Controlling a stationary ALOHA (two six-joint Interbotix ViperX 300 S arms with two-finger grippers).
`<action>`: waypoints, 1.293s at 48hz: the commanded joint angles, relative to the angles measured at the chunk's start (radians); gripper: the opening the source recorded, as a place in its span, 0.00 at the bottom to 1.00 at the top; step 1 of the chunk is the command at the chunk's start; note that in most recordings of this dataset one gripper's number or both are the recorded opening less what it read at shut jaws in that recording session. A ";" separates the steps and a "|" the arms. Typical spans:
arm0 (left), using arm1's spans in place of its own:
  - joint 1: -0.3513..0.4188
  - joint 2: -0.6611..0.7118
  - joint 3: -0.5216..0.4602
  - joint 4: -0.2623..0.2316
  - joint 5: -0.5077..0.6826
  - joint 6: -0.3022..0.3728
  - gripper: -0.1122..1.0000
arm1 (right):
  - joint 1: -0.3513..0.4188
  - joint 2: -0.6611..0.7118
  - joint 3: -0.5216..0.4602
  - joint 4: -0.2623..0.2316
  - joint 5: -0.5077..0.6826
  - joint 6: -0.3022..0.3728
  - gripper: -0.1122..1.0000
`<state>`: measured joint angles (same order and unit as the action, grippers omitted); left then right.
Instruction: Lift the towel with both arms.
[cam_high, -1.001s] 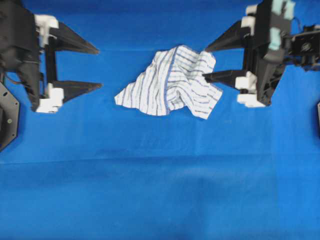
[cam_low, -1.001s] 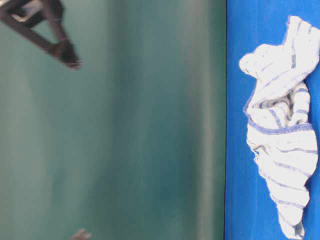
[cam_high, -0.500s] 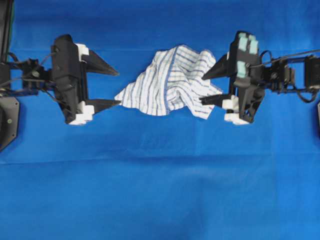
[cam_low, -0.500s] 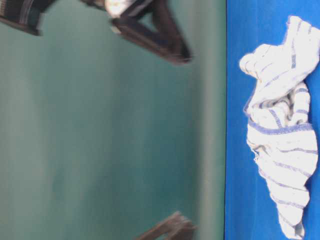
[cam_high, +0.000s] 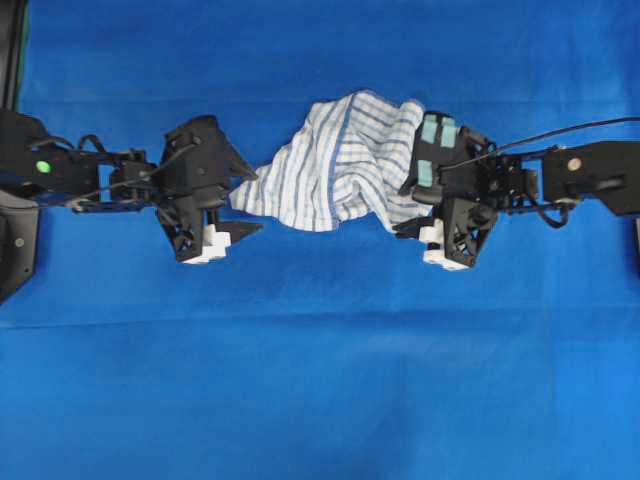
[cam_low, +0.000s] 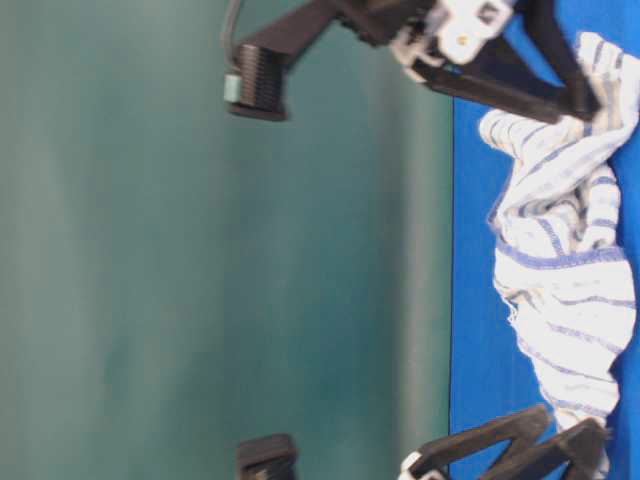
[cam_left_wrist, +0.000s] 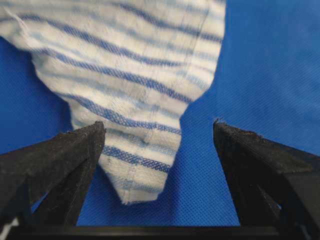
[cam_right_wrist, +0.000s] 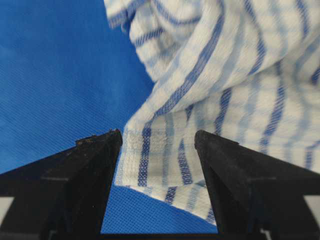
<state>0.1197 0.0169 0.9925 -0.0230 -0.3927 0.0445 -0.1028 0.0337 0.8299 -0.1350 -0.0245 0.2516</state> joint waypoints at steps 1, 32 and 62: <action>-0.002 0.021 -0.029 0.002 -0.012 -0.002 0.93 | 0.005 0.011 -0.018 0.003 -0.026 0.005 0.68; 0.008 0.078 -0.049 -0.003 0.029 -0.003 0.69 | -0.003 0.074 -0.037 0.008 -0.048 0.012 0.58; 0.069 -0.207 -0.044 -0.003 0.270 -0.005 0.14 | -0.008 -0.118 -0.055 0.008 0.018 0.012 0.17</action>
<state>0.1871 -0.1043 0.9572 -0.0230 -0.1749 0.0383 -0.1120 -0.0123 0.8038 -0.1289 -0.0276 0.2638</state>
